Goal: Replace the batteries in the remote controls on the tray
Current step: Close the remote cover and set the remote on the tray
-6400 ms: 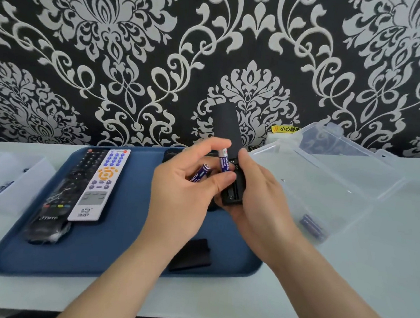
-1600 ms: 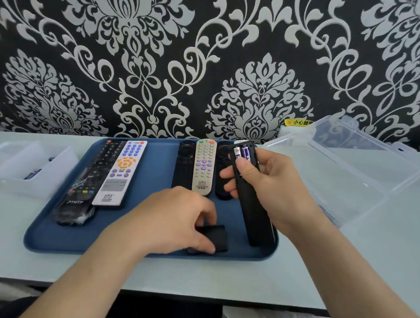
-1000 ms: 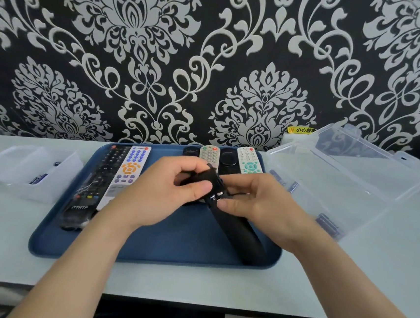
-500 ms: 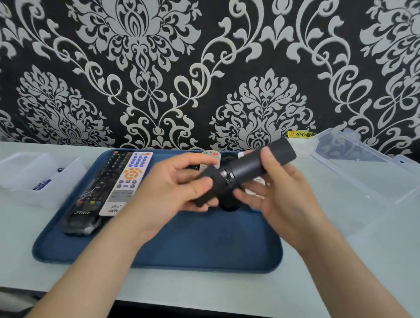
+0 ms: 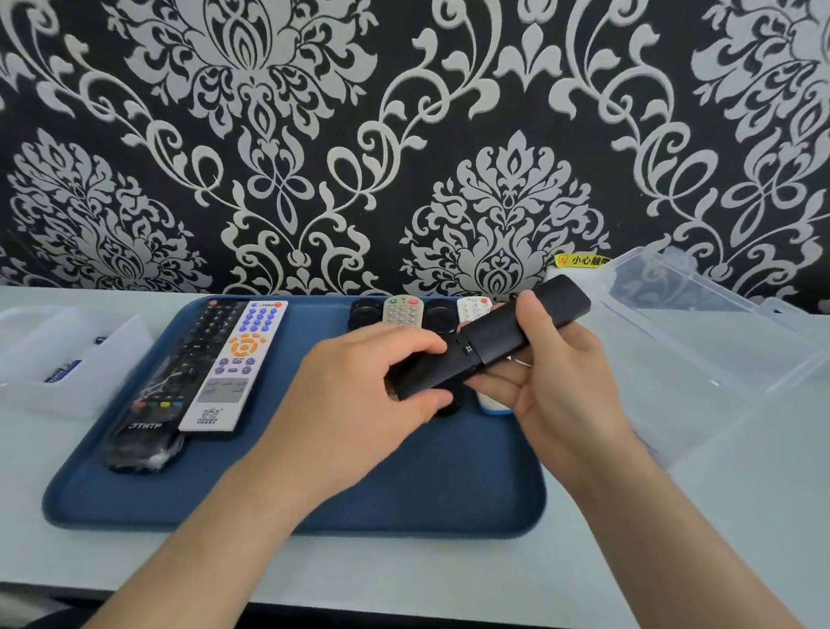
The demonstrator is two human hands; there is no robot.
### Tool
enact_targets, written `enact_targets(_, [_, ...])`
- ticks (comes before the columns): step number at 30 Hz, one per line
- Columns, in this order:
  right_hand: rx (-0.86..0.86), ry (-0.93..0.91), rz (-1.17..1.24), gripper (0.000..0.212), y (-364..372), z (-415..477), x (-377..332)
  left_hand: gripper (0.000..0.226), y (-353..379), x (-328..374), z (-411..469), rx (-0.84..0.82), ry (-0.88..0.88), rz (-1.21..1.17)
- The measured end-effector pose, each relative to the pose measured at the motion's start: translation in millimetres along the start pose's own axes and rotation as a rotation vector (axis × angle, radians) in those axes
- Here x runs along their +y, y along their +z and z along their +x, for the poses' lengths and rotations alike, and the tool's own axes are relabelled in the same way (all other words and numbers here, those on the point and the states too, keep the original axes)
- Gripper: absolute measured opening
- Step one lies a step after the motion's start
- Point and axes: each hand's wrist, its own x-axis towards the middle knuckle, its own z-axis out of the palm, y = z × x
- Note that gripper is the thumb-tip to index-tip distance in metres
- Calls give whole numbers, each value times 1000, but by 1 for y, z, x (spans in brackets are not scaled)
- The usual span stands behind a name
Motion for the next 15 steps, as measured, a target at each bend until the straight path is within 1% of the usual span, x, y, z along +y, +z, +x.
enact_targets(3, [-7, -13, -20, 29, 0, 0, 1, 35, 2, -1, -1, 46, 97, 90])
enact_targets(8, [-15, -39, -44, 27, 3, -2, 2, 34, 8, 1, -3, 85, 181, 219])
enact_targets(12, [26, -36, -50, 28, 2, -1, 2, 37, 7, 2, -1, 59, 60, 57])
enact_targets(13, [36, -32, -42, 27, 1, -1, 1, 39, 7, 1, -1, 47, 46, 28])
enact_targets(15, [49, -35, -30, 25, 0, -1, 0, 43, 7, -1, 0, 13, 77, 38])
